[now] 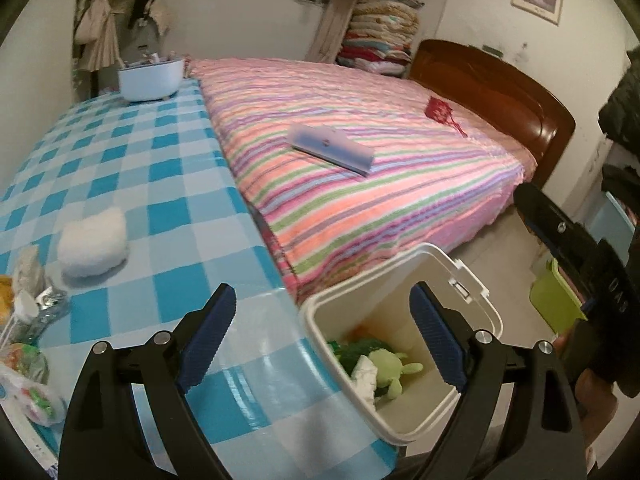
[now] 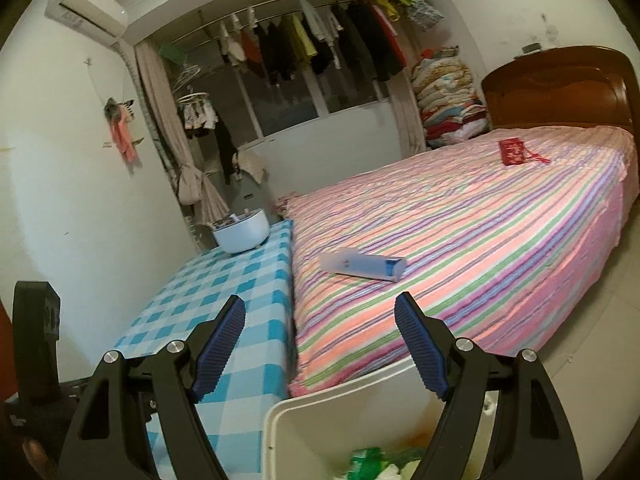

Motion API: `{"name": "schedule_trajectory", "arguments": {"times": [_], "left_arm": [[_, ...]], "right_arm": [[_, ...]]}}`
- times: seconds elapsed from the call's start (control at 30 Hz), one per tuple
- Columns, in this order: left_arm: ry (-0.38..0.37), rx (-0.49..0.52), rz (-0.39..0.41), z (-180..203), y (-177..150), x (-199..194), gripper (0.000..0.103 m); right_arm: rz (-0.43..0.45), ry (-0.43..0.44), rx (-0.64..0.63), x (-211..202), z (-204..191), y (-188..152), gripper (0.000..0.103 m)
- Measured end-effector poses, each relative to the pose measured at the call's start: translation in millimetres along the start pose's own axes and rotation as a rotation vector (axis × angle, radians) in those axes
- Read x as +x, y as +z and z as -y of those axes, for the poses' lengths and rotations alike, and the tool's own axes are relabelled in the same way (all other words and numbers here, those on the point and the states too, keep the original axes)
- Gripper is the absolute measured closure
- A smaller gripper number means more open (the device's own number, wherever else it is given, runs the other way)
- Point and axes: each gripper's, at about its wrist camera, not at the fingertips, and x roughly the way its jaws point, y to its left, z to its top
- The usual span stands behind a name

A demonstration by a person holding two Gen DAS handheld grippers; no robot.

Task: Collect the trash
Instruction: 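Move both tools back over the remaining items on the table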

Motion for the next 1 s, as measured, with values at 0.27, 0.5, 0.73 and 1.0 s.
{"name": "schedule_trajectory", "arguments": {"times": [0.27,0.5,0.73,1.0], "left_arm": [[0.067,-0.056,0.038,-41,-1,-31,0.016],[0.148,-0.128,0.073,-92,-12,-73,0.016],[0.249,-0.207,0.092,-141,-36,-118,0.016],[0.344,-0.295,0.095,-187,-69,-161,0.016]], "right_arm": [[-0.063,0.120,-0.046,23,-51,-11,0.028],[-0.130,0.245,-0.114,44,-107,-28,0.028],[-0.206,0.363,-0.175,57,-163,-54,0.028],[-0.337,0.480,-0.255,72,-225,-92,0.028]]}}
